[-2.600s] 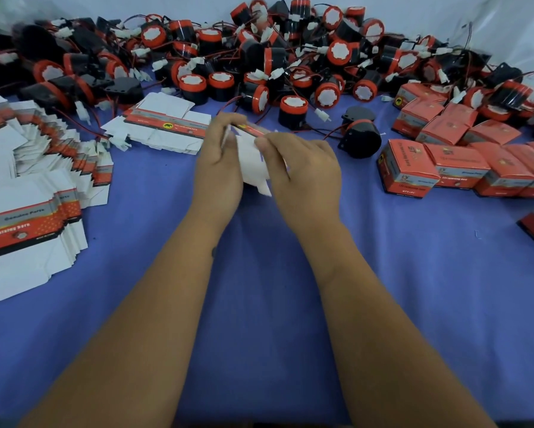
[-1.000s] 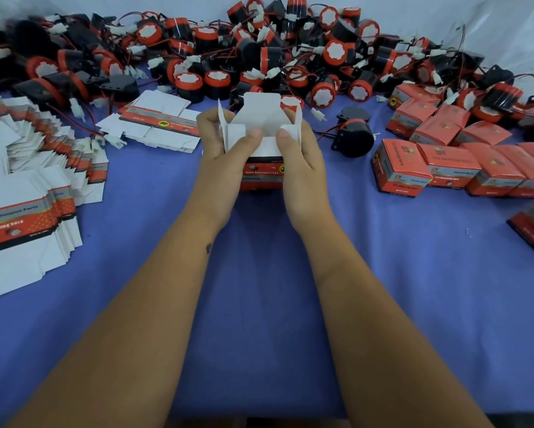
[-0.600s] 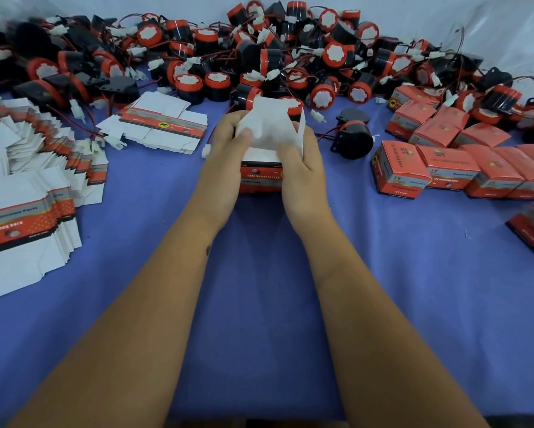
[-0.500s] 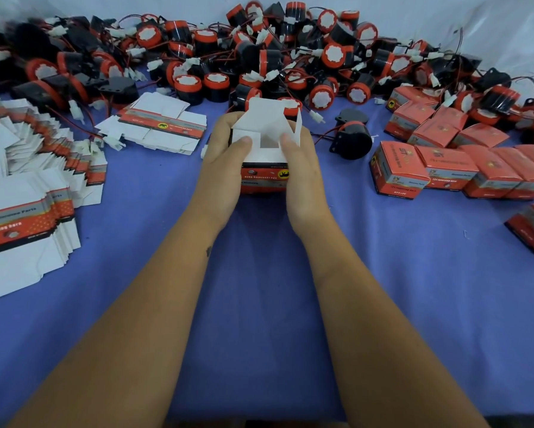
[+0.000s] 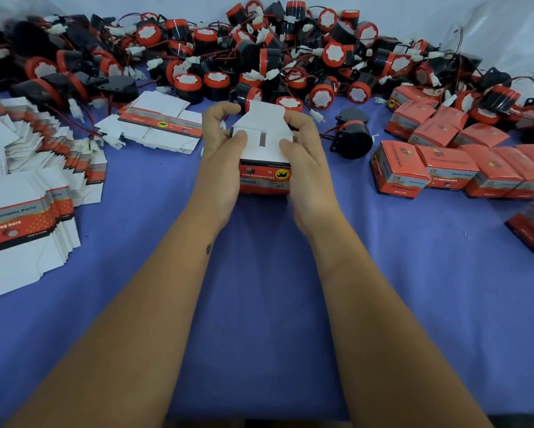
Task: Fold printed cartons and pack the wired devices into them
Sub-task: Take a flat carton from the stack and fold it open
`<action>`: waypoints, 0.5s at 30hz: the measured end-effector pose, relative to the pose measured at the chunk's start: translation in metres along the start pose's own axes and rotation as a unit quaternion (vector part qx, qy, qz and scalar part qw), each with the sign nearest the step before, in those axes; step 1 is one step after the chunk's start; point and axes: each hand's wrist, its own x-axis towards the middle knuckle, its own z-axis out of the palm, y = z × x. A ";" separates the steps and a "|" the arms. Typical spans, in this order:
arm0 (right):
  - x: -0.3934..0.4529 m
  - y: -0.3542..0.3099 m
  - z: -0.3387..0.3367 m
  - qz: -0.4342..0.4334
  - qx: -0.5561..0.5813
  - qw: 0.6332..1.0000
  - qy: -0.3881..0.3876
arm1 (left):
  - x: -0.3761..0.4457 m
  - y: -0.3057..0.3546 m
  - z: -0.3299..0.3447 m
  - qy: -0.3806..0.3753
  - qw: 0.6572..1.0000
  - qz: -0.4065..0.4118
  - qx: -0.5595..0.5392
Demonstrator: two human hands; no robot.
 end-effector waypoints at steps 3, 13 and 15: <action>-0.002 -0.002 0.001 -0.002 -0.006 1.000 0.024 | 0.000 0.000 -0.002 0.009 1.000 0.000 0.022; -0.002 -0.005 -0.004 0.011 -0.046 0.998 0.032 | -0.001 -0.002 -0.003 -0.019 1.000 -0.009 0.016; -0.001 -0.006 -0.005 0.001 -0.059 0.998 0.039 | -0.002 -0.002 -0.002 -0.015 1.000 0.007 0.025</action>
